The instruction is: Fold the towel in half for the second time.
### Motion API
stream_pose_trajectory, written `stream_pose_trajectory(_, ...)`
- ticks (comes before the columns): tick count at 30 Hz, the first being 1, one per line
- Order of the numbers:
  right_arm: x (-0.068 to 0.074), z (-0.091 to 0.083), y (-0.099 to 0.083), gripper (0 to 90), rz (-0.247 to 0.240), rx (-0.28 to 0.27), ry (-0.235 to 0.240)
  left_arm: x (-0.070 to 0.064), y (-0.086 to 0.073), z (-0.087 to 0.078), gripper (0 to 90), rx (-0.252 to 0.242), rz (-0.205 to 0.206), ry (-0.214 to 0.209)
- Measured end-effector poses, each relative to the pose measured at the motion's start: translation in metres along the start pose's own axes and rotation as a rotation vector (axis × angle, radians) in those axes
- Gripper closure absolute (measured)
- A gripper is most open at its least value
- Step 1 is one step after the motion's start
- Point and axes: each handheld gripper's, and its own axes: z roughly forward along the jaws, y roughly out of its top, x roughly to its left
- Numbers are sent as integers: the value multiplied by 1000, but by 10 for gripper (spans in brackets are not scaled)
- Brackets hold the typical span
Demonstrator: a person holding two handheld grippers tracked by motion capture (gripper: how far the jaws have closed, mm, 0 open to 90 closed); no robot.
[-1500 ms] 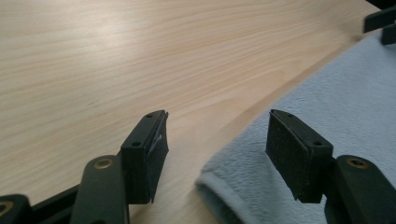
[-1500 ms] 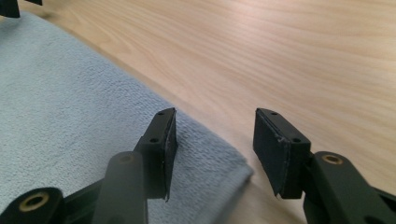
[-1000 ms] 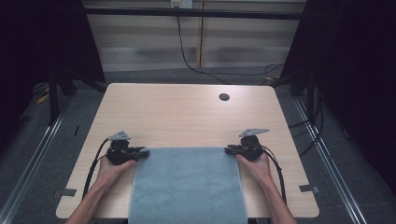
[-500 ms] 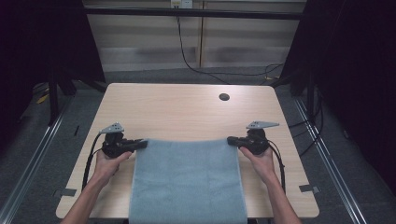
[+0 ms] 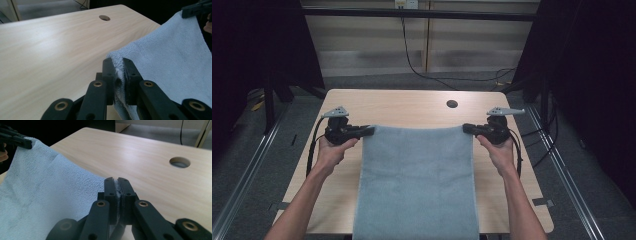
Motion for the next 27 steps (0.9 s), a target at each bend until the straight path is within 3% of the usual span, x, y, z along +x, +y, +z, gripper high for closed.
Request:
stream_pose_trajectory(7, -3, -7, 24, 866, -13, -39, -21, 2, 25, -6, 822, -50, 11, 18)
stream_pose_trajectory(10, -4, -10, 29, 867, -9, -63, -24, 5, 30, -8, 822, -63, 6, 20)
stream_pose_trajectory(16, -6, -14, 34, 868, -16, -78, -29, 3, 38, -10, 823, -78, 35, 17)
stream_pose_trajectory(18, -6, -15, 33, 868, -18, -79, -30, 2, 37, -11, 824, -78, 31, 10)
stream_pose_trajectory(22, -4, -19, 23, 868, -26, -55, -16, -5, 27, -12, 823, -43, 68, -2)
stream_pose_trajectory(27, 3, -26, 10, 868, -38, -42, 4, -15, 13, -21, 822, -67, 64, -26)
